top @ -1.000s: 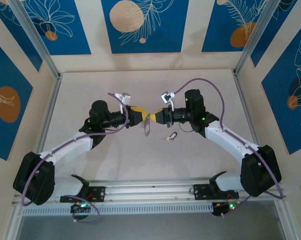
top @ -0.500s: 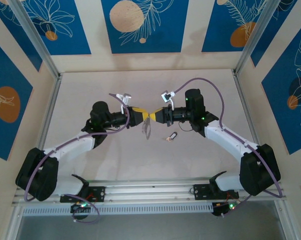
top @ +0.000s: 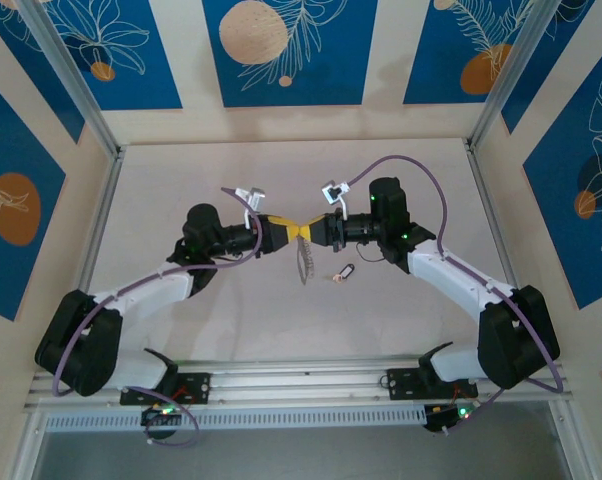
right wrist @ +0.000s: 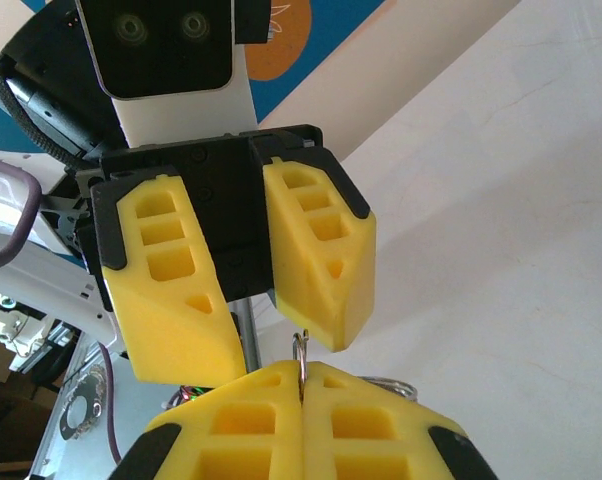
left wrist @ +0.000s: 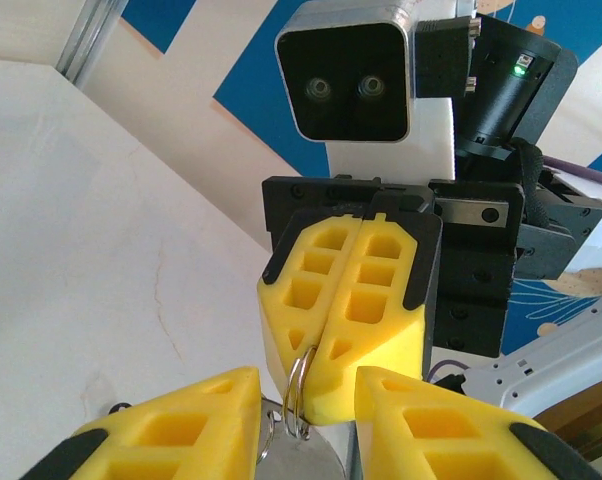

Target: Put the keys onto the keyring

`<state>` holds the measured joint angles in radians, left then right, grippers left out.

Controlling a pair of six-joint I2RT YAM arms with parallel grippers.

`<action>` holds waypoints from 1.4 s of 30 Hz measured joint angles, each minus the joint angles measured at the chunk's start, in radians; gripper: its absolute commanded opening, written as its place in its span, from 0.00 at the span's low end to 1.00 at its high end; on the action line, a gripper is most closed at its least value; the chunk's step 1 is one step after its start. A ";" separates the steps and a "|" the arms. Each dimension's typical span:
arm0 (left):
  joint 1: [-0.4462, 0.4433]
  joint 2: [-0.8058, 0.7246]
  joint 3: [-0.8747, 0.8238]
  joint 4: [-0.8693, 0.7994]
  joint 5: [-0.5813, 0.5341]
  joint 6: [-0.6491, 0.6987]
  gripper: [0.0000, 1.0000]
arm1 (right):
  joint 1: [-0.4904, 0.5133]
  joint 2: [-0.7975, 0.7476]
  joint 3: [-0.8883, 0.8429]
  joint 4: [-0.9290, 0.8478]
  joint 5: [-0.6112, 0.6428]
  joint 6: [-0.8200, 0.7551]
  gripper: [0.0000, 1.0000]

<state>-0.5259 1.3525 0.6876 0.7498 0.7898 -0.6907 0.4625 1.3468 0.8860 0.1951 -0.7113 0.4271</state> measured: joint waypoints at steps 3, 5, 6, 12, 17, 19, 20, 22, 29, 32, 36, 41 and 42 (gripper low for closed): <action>-0.002 0.007 -0.001 0.017 0.006 -0.009 0.24 | 0.000 0.001 0.000 0.000 0.000 0.000 0.00; -0.003 0.012 -0.001 0.023 0.010 -0.012 0.20 | 0.000 0.005 0.000 0.002 0.000 0.000 0.00; -0.003 0.015 -0.001 0.026 0.011 -0.017 0.18 | 0.000 0.007 0.000 0.003 -0.002 0.001 0.00; -0.003 0.034 0.000 0.051 0.014 -0.021 0.04 | -0.003 0.012 0.000 0.006 -0.008 0.011 0.00; -0.004 0.041 0.000 0.066 0.014 -0.026 0.00 | -0.009 0.012 0.000 0.005 -0.012 0.016 0.10; -0.006 0.042 0.000 0.066 0.012 -0.026 0.00 | -0.016 0.012 0.000 0.001 -0.014 0.026 0.29; -0.009 0.041 0.000 0.070 0.014 -0.025 0.00 | -0.024 0.011 -0.003 0.000 -0.008 0.027 0.39; -0.018 0.034 0.000 0.069 0.011 -0.014 0.00 | -0.055 0.002 -0.024 0.011 -0.008 0.046 0.49; -0.031 -0.024 0.003 -0.038 0.010 0.074 0.00 | -0.178 -0.173 -0.137 0.047 0.020 0.106 0.56; -0.031 -0.052 0.023 -0.090 0.010 0.126 0.00 | -0.179 -0.219 -0.154 0.067 0.027 0.124 0.56; -0.032 -0.075 0.058 -0.138 0.011 0.194 0.00 | -0.174 -0.232 -0.166 0.092 0.027 0.143 0.56; -0.033 -0.083 0.097 -0.172 0.014 0.257 0.00 | -0.150 -0.232 -0.167 0.111 0.025 0.154 0.55; -0.033 -0.084 0.105 -0.176 0.014 0.265 0.00 | -0.144 -0.232 -0.167 0.113 0.023 0.154 0.55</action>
<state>-0.5587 1.2686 0.7921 0.5735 0.8040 -0.4255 0.3183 1.1145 0.7193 0.3084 -0.6880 0.5816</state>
